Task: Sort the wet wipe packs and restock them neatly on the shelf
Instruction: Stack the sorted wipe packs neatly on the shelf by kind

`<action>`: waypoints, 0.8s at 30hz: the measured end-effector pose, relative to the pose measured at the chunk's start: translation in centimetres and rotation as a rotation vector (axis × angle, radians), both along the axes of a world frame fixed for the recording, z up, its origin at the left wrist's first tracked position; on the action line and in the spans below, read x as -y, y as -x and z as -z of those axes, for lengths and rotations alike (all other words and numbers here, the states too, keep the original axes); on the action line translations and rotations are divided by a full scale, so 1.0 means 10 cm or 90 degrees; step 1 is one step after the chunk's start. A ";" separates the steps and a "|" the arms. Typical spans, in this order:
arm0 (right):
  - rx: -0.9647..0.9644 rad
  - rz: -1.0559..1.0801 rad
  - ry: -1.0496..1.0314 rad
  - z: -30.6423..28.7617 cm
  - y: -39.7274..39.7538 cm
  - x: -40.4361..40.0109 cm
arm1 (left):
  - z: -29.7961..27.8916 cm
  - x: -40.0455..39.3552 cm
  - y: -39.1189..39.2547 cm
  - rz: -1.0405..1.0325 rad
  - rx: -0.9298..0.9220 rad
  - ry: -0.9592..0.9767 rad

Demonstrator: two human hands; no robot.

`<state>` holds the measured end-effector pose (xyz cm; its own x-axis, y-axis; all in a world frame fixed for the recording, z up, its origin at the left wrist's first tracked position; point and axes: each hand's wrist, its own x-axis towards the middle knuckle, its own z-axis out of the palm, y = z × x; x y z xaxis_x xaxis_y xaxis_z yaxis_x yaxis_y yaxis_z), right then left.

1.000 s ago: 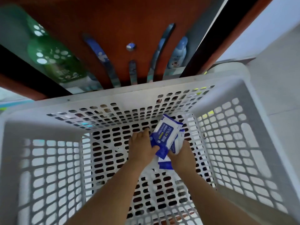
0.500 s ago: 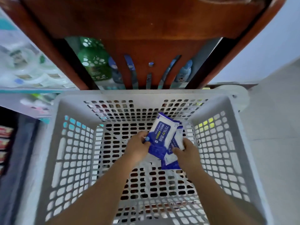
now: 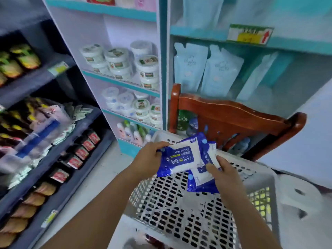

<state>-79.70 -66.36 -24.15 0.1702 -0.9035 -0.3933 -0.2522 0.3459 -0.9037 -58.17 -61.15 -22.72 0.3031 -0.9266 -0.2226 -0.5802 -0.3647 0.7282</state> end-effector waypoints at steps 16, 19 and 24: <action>0.229 -0.351 0.006 -1.46 -2.61 -1.29 | -1.63 -1.88 -1.81 -0.306 0.257 0.221; 0.280 -0.415 -0.031 -1.64 -3.05 -1.64 | -1.79 -2.32 -2.22 -0.360 0.316 0.262; 0.343 -0.496 -0.074 -1.95 -3.70 -2.16 | -2.01 -2.90 -2.77 -0.415 0.332 0.299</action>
